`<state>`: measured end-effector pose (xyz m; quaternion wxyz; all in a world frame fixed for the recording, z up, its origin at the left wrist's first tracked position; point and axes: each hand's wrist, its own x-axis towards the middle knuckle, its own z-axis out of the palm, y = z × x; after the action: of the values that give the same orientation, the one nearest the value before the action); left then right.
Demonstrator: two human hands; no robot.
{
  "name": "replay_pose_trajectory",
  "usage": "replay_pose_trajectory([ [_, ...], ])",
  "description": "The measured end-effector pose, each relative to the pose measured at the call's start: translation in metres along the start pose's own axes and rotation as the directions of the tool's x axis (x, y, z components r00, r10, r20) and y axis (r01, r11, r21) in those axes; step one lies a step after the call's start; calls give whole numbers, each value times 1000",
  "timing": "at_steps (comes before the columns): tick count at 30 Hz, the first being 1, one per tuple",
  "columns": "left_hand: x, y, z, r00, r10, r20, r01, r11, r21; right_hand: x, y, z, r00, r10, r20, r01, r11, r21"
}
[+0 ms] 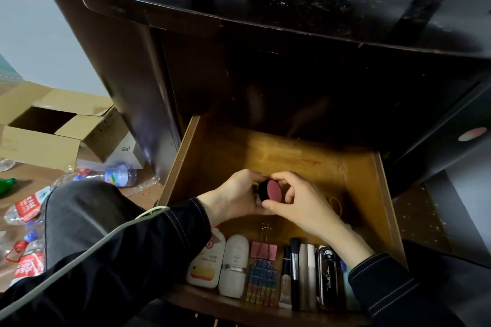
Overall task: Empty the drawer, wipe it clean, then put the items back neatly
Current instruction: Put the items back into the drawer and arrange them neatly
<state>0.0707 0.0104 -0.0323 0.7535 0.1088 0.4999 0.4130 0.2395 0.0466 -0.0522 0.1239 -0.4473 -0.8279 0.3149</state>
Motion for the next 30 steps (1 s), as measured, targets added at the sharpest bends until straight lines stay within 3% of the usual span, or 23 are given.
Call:
replay_pose_trajectory([
  [2, 5, 0, -2, 1000, 20, -10, -20, 998, -61, 3, 5, -7, 999, 29, -41, -26, 998, 60],
  [4, 6, 2, -4, 995, 74, -72, -76, 997, -19, 5, 15, -16, 993, 97, -59, -92, 992, 90],
  [5, 8, 3, -5, 990, 80, -115, -82, 997, -8, 5, 22, -21, 992, 122, -39, -121, 992, 30],
  [8, 6, 5, -5, 980, 75, -183, -78, 997, -5, -2, 39, -25, 980, 170, 102, -120, 919, -377],
  [11, 9, 5, -6, 977, 66, -202, -69, 998, -5, -10, 46, -18, 949, 205, 241, -47, 844, -534],
  [19, 8, 5, -5, 975, 55, -216, -55, 998, 8, -10, 47, -20, 885, 296, 359, -51, 828, -558],
  [30, 8, 5, -4, 977, 38, -211, -43, 999, -23, -12, 48, -30, 902, 324, 284, -110, 810, -576],
])
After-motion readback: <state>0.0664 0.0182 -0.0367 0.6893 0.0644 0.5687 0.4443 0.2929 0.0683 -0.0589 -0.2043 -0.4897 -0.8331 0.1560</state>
